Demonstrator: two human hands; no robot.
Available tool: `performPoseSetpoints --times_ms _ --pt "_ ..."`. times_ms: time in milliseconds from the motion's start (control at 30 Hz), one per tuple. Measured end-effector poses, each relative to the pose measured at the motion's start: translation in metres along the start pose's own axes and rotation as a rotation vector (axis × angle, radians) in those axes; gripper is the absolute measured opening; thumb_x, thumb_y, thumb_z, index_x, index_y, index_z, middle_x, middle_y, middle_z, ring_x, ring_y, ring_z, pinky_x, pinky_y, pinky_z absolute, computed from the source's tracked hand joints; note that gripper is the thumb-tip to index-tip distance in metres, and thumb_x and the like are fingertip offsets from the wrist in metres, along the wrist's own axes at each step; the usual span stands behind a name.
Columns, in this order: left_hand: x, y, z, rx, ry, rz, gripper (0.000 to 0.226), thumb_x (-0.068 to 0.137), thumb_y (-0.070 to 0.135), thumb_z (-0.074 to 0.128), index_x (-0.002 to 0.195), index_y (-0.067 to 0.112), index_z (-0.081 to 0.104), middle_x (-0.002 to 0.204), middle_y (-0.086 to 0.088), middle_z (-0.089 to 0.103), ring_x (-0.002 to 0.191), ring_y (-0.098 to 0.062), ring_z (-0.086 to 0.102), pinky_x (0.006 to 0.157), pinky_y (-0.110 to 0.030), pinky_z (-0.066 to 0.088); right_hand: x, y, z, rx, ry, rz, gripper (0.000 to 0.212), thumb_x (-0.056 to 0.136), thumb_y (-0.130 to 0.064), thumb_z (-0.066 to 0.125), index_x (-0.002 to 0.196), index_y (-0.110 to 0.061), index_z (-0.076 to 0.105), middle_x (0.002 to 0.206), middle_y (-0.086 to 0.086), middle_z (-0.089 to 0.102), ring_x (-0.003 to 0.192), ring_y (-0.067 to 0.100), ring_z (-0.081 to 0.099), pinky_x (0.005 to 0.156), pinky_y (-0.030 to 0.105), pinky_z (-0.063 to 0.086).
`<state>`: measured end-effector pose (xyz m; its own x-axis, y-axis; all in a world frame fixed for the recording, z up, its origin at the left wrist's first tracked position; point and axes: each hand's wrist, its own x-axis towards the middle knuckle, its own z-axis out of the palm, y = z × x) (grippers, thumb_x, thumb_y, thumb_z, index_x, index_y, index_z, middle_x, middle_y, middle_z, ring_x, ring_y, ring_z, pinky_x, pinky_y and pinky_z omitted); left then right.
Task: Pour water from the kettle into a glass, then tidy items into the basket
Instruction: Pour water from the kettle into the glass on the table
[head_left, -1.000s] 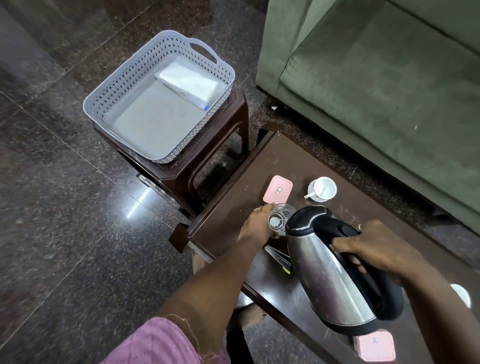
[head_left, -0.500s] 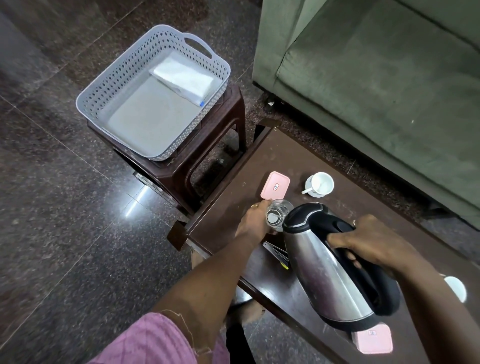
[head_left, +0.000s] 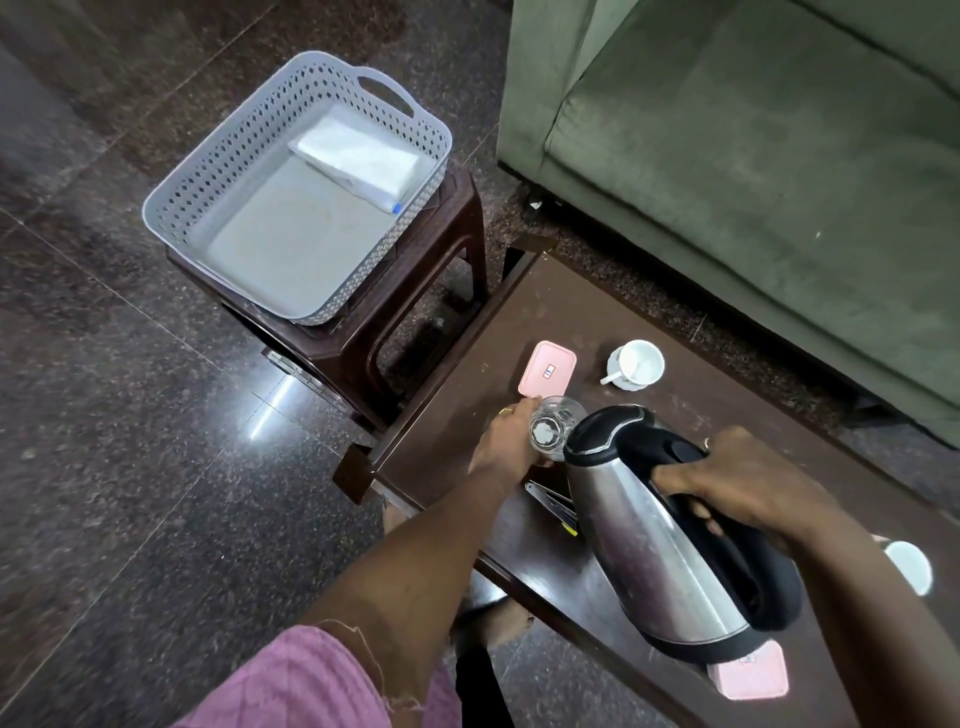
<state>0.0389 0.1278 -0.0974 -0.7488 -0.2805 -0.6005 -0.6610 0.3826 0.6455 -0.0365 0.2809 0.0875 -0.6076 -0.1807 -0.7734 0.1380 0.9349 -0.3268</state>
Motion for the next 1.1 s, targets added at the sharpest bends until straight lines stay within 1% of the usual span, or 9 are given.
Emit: performPoseSetpoints --times_ms 167,300,433,700,867,1100 --pt "-0.0002 0.0000 0.0000 0.019 0.009 -0.002 0.068 0.072 0.018 0.073 0.131 0.028 0.041 0.125 -0.008 0.056 0.114 -0.030 0.055 0.095 -0.041 0.048 0.0018 0.0021 0.0001 0.009 0.005 0.006 0.034 0.066 -0.017 0.069 0.039 -0.009 0.050 0.036 0.006 0.051 0.032 0.020 0.045 0.046 0.027 0.042" --pt "-0.0015 0.0007 -0.0013 0.030 0.000 -0.001 0.073 0.069 0.017 0.076 0.132 0.027 0.041 0.125 -0.009 0.057 0.115 -0.031 0.054 0.096 -0.042 0.047 -0.0002 0.0022 -0.0003 0.001 0.005 0.009 0.033 0.065 -0.019 0.068 0.038 -0.010 0.051 0.036 0.005 0.052 0.031 0.019 0.046 0.046 0.027 0.044" --pt "-0.0019 0.0011 -0.0017 0.052 0.001 0.002 0.075 0.067 0.016 0.078 0.132 0.026 0.041 0.126 -0.009 0.056 0.117 -0.031 0.053 0.097 -0.045 0.046 -0.0029 0.0026 0.0005 0.017 0.009 0.013 0.028 0.063 -0.017 0.067 0.041 -0.007 0.053 0.038 0.008 0.052 0.032 0.020 0.046 0.045 0.027 0.043" --pt "-0.0004 -0.0008 -0.0005 0.080 0.005 0.004 0.077 0.066 0.018 0.079 0.132 0.029 0.040 0.126 -0.007 0.057 0.116 -0.029 0.054 0.094 -0.041 0.048 -0.0032 0.0057 0.0026 0.020 0.014 0.040 0.026 0.061 -0.017 0.067 0.042 -0.007 0.053 0.038 0.007 0.051 0.034 0.021 0.045 0.047 0.028 0.043" --pt "0.0012 -0.0012 0.0004 0.088 0.000 0.005 0.079 0.066 0.019 0.080 0.132 0.027 0.039 0.124 -0.009 0.058 0.116 -0.030 0.054 0.094 -0.040 0.047 -0.0027 0.0058 0.0046 0.003 0.006 0.061 0.022 0.062 -0.018 0.068 0.048 -0.005 0.057 0.041 0.008 0.054 0.034 0.020 0.047 0.043 0.023 0.042" --pt "0.0007 -0.0038 0.0015 0.052 0.009 -0.003 0.081 0.064 0.020 0.081 0.133 0.031 0.039 0.120 -0.010 0.060 0.112 -0.029 0.056 0.094 -0.039 0.047 -0.0028 0.0080 0.0026 0.008 -0.013 0.059 0.023 0.062 -0.019 0.067 0.049 -0.003 0.058 0.043 0.009 0.054 0.037 0.022 0.048 0.044 0.026 0.042"
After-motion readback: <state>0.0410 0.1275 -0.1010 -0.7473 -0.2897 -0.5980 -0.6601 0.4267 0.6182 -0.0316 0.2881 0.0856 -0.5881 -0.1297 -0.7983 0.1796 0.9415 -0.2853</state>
